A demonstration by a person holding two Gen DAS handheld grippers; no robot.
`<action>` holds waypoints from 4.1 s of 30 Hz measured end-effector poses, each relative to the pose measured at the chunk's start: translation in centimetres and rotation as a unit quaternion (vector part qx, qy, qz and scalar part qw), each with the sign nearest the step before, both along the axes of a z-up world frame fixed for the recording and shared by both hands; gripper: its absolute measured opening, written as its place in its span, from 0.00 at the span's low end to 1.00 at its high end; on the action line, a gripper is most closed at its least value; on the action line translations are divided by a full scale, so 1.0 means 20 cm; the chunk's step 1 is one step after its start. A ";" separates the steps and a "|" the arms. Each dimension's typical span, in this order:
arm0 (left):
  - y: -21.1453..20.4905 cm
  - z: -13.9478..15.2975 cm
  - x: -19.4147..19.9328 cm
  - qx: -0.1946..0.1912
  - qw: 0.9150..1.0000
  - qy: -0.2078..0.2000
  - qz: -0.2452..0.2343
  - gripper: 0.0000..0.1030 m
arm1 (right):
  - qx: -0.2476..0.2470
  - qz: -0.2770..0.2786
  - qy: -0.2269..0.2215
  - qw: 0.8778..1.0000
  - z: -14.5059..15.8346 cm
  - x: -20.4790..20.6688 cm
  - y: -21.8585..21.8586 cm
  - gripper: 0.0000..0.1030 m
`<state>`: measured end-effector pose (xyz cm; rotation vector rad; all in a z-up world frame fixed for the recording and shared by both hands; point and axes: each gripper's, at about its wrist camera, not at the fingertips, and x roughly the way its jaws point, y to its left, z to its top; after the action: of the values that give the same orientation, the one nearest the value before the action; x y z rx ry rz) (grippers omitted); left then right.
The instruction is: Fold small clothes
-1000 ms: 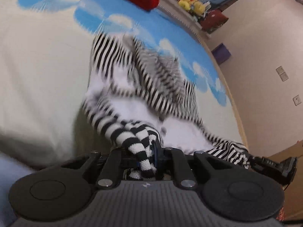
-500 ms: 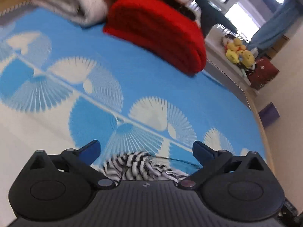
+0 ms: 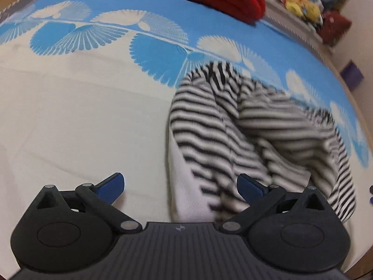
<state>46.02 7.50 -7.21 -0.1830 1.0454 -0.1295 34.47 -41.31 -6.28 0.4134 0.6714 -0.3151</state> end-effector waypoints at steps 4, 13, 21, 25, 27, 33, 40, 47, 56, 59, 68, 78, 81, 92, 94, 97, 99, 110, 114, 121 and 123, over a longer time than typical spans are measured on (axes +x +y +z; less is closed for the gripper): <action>-0.05 -0.07 -0.03 0.036 0.999 0.001 -0.038 1.00 | -0.026 0.042 0.049 0.998 -0.09 -0.03 0.07 0.68; -0.16 -0.15 -0.06 0.028 0.995 0.002 -0.091 1.00 | -0.078 0.069 0.085 0.991 -0.21 -0.01 0.14 0.68; -0.15 -0.13 -0.05 -0.016 0.995 -0.014 -0.094 0.24 | -0.024 0.068 0.102 0.992 -0.21 0.03 0.10 0.13; -0.05 -0.02 -0.12 -0.001 0.993 -0.051 -0.108 0.06 | 0.000 0.084 0.039 0.996 -0.04 -0.11 0.02 0.11; 0.03 -0.05 -0.11 0.016 0.995 -0.039 -0.091 0.04 | 0.065 0.057 0.042 0.995 -0.06 -0.17 -0.14 0.10; 0.16 -0.11 -0.06 0.069 0.996 -0.041 -0.028 0.00 | 0.053 0.006 0.106 0.993 -0.23 -0.16 -0.25 0.10; 0.02 -0.04 -0.20 -0.046 0.990 -0.062 -0.118 0.95 | 0.065 -0.009 0.105 0.992 -0.22 -0.17 -0.24 0.26; -0.30 -0.23 -0.27 0.061 0.972 -0.058 -0.219 0.60 | 0.016 -0.020 0.105 0.994 -0.20 -0.19 -0.24 0.55; -0.19 -0.10 -0.31 0.070 0.971 -0.078 -0.214 0.10 | 0.014 0.018 0.085 0.996 -0.14 -0.21 -0.22 0.08; -0.14 -0.26 -0.26 0.089 0.974 -0.026 -0.208 0.10 | 0.037 0.013 0.108 0.993 -0.19 -0.21 -0.27 0.08; -0.08 0.06 -0.32 0.083 0.966 -0.109 -0.221 0.81 | -0.091 0.014 0.113 0.989 -0.09 -0.16 -0.16 0.50; -0.50 0.13 0.24 0.118 0.934 -0.201 -0.271 0.83 | -0.231 0.202 -0.003 0.952 0.05 0.45 0.17 0.48; -0.66 -0.05 0.34 0.135 0.920 -0.191 -0.316 0.83 | -0.233 0.235 0.033 0.943 -0.13 0.66 0.18 0.49; -0.77 -0.27 0.60 0.061 0.948 -0.130 -0.285 0.16 | -0.139 0.233 0.062 0.961 -0.37 0.91 0.18 0.11; -0.67 -0.21 0.63 0.040 0.957 -0.139 -0.250 0.15 | -0.129 0.221 0.053 0.965 -0.29 0.89 0.15 0.11; -0.51 -0.16 0.71 0.012 0.976 -0.139 -0.169 0.15 | -0.059 0.176 0.029 0.982 -0.17 0.84 -0.01 0.11; -0.47 -0.19 0.76 0.006 0.984 -0.128 -0.122 0.15 | 0.015 0.131 0.011 0.991 -0.14 0.82 -0.15 0.09; -0.52 -0.11 0.69 0.047 0.978 -0.167 -0.119 1.00 | -0.017 0.035 0.005 0.999 -0.15 0.76 -0.18 0.38; -0.53 -0.13 0.71 0.072 0.982 -0.137 -0.105 1.00 | -0.064 0.145 -0.022 0.987 -0.07 0.72 -0.01 0.39; -0.52 -0.37 0.78 0.158 0.979 -0.091 -0.093 1.00 | -0.115 0.095 0.091 0.985 -0.39 0.91 0.00 0.00; -0.50 -0.34 0.80 0.146 0.982 -0.081 -0.087 1.00 | -0.088 0.085 0.079 0.989 -0.38 0.91 -0.05 0.00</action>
<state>61.93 -2.43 -14.11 0.1841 0.9047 -0.1447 52.76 -42.21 -13.93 0.1617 0.8205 -0.2449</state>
